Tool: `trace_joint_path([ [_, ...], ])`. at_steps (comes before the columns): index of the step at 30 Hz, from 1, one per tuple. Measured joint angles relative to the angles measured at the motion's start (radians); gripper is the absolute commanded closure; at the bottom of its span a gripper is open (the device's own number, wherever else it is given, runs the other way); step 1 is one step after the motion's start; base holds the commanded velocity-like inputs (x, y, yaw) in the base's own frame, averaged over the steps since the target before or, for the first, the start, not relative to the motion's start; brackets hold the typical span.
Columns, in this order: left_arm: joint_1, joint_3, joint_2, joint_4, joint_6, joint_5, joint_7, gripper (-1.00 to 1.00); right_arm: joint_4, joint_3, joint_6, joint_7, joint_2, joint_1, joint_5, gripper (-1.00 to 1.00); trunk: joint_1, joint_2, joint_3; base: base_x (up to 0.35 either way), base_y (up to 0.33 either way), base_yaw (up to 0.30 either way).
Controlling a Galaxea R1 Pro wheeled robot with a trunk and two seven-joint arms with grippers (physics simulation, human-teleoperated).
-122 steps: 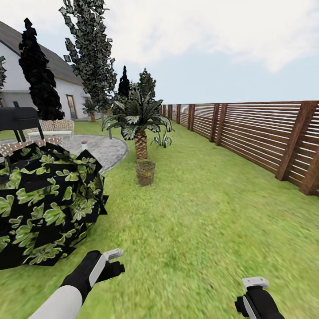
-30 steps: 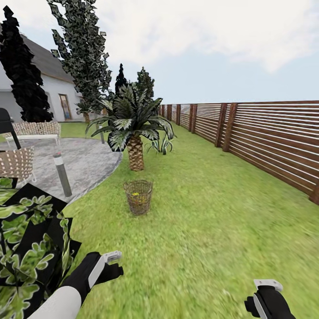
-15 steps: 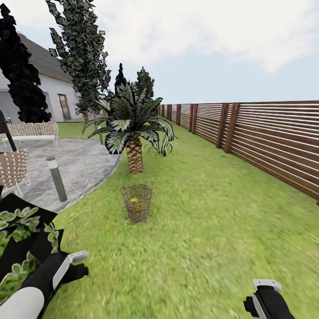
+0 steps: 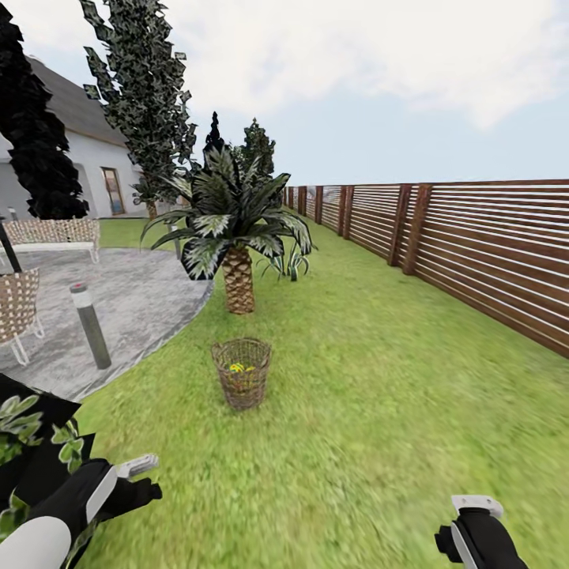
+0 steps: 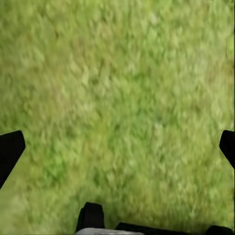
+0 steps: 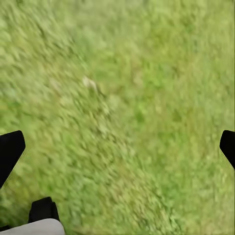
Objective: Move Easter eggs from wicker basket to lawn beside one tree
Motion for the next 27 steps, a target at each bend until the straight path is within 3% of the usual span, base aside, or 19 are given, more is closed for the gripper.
trace_joint_path([
  [4, 0.000, -0.002, -0.003, 0.017, -0.001, -0.002, -0.043, -1.00, -0.018, -0.004, 0.001, 0.000, -0.001, 0.000, 0.000, -1.00, 0.000, 0.000, 0.000, 0.320, 0.000, 0.000],
  [13, 0.000, -0.002, -0.007, 0.021, -0.038, -0.004, -0.047, -1.00, -0.024, -0.001, 0.003, 0.000, -0.001, 0.000, 0.000, -1.00, 0.000, 0.000, 0.000, 0.321, 0.000, 0.000],
  [27, 0.000, -0.003, -0.007, 0.021, -0.042, -0.004, -0.047, -1.00, -0.025, 0.001, 0.005, 0.000, 0.000, 0.000, 0.000, -1.00, 0.000, 0.000, 0.000, 0.321, 0.000, 0.000],
])
